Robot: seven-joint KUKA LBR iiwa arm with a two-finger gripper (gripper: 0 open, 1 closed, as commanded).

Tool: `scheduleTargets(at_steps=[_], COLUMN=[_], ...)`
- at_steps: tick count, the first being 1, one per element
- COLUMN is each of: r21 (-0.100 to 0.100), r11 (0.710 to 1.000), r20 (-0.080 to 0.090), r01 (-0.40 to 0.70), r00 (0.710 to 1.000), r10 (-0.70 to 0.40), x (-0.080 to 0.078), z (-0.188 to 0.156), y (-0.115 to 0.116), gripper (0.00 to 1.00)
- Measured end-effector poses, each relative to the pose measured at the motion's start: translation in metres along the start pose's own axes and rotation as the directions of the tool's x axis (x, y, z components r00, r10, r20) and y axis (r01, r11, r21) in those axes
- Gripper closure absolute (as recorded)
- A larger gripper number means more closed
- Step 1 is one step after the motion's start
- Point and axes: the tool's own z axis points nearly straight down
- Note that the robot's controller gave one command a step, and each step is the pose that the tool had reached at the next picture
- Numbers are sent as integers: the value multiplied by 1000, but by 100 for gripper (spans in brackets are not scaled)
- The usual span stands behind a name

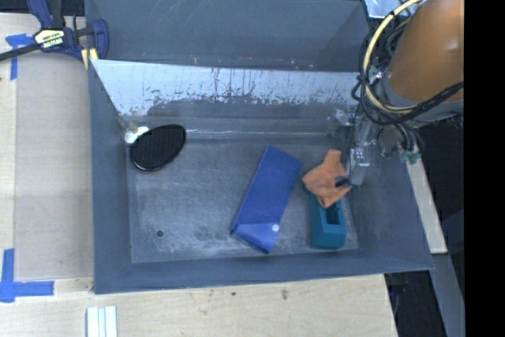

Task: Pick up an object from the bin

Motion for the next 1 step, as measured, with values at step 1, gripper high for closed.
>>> scheduleTargets(at_steps=[1], r21=[0], r11=[1000], r20=[1], r01=[-4], r00=[1000], r10=[4], x=[-7], z=[54], y=[-30], gripper=[0])
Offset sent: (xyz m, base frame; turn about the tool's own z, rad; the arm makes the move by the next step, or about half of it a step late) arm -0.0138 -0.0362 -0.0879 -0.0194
